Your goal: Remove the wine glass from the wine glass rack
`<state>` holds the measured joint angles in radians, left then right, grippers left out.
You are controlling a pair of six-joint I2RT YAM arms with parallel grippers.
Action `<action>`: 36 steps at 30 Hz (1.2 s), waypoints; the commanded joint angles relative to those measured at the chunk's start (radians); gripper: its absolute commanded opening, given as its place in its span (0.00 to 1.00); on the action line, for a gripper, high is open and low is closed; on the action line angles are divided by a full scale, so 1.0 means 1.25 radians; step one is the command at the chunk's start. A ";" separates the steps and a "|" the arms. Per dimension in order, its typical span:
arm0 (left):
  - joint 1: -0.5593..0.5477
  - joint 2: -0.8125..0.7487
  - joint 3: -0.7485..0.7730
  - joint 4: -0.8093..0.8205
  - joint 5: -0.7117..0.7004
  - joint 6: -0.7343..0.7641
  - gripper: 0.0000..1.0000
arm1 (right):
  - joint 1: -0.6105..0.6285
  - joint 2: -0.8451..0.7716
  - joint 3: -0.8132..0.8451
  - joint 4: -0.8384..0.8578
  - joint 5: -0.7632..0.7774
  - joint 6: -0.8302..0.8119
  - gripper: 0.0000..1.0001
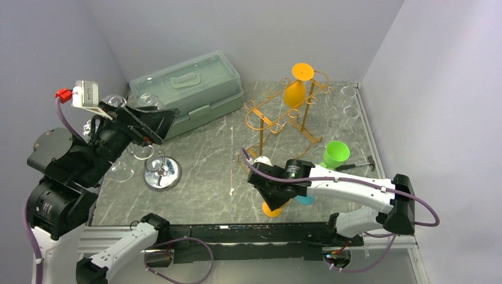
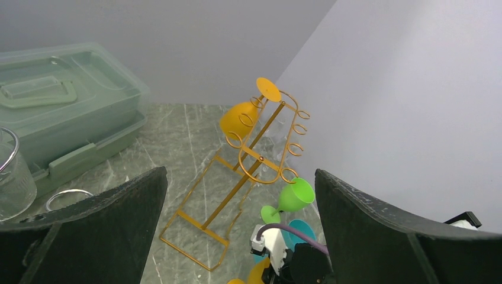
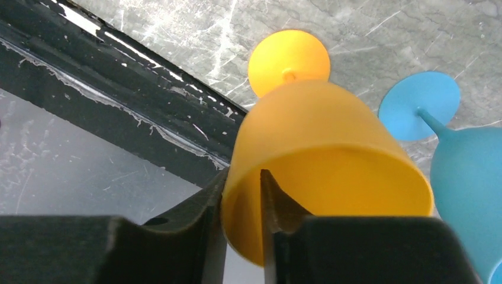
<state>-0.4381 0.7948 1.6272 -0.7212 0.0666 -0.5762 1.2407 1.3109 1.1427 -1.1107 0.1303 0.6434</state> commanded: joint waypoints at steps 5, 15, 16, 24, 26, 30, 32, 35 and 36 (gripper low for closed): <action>0.000 -0.003 0.014 0.015 0.001 0.024 1.00 | 0.004 0.020 0.074 -0.026 0.047 -0.012 0.43; 0.000 0.015 0.032 0.004 0.002 0.031 0.99 | 0.003 -0.004 0.190 -0.100 0.079 -0.016 0.60; 0.000 0.017 0.031 0.004 0.003 0.030 1.00 | 0.004 -0.011 0.199 -0.105 0.077 -0.016 0.61; 0.000 0.029 0.031 0.010 0.015 0.026 0.99 | 0.003 -0.074 0.341 -0.111 0.053 -0.028 0.69; 0.000 0.030 0.031 0.012 0.017 0.024 0.99 | 0.003 -0.082 0.402 -0.102 0.076 -0.034 0.71; 0.000 0.036 0.031 0.017 0.021 0.020 0.99 | -0.024 -0.060 0.561 -0.067 0.170 -0.076 0.77; 0.000 0.041 0.030 0.021 0.026 0.017 0.99 | -0.064 -0.043 0.639 -0.028 0.205 -0.119 0.79; 0.000 0.050 0.028 0.026 0.032 0.016 0.99 | -0.183 -0.023 0.721 0.062 0.187 -0.172 0.81; 0.000 0.055 0.030 0.024 0.035 0.016 0.99 | -0.222 -0.015 0.739 0.088 0.192 -0.187 0.82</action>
<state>-0.4381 0.8398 1.6390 -0.7227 0.0834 -0.5613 1.1091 1.2617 1.9633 -1.1610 0.3073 0.5201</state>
